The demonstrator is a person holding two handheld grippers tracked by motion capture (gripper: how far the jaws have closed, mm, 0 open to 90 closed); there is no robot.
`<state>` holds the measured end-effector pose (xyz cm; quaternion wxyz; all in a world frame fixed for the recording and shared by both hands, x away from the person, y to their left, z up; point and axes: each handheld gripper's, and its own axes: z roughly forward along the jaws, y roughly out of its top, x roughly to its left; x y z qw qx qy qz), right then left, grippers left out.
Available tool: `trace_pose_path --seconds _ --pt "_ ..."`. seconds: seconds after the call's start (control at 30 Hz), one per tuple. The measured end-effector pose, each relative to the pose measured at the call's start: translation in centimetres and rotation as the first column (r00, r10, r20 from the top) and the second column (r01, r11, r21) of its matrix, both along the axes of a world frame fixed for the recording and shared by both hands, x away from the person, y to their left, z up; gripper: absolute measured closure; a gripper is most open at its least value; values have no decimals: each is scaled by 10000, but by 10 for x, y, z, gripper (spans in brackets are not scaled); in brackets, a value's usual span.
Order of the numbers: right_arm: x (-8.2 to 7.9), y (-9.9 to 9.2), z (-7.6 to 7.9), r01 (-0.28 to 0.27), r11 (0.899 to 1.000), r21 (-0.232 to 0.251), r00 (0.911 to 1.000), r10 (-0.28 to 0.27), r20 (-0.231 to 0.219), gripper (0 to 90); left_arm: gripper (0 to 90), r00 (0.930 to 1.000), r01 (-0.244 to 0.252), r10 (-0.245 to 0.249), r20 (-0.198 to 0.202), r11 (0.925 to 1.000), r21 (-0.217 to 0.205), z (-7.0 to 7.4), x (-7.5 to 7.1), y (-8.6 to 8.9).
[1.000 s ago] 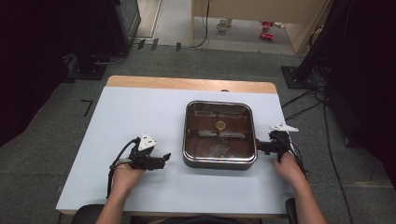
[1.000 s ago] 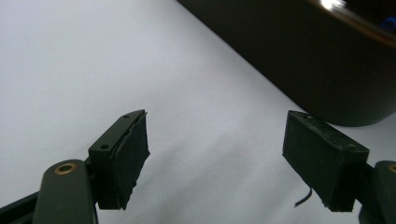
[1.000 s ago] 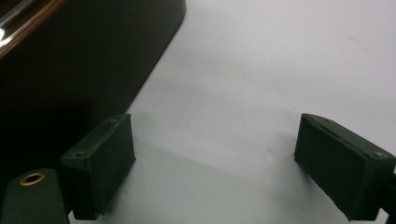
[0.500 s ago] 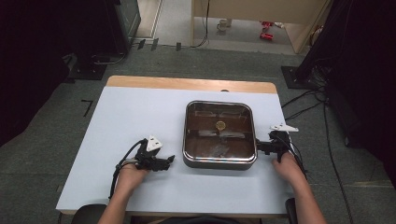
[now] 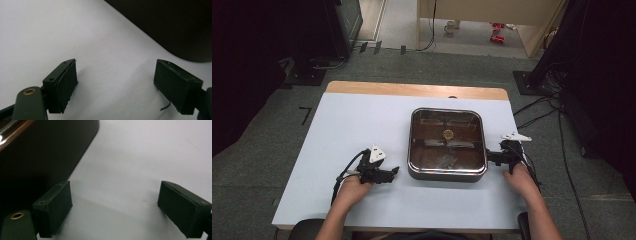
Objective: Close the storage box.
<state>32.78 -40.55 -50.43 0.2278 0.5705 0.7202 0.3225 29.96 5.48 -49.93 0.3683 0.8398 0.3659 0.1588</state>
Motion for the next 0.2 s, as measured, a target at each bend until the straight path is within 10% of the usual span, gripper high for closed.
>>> trace_pose_path --seconds 0.2 --pt "0 0 0 1 10000 -1 10000 -1 0 116 134 9992 -402 402 -11 9991 129 0 0 -2"
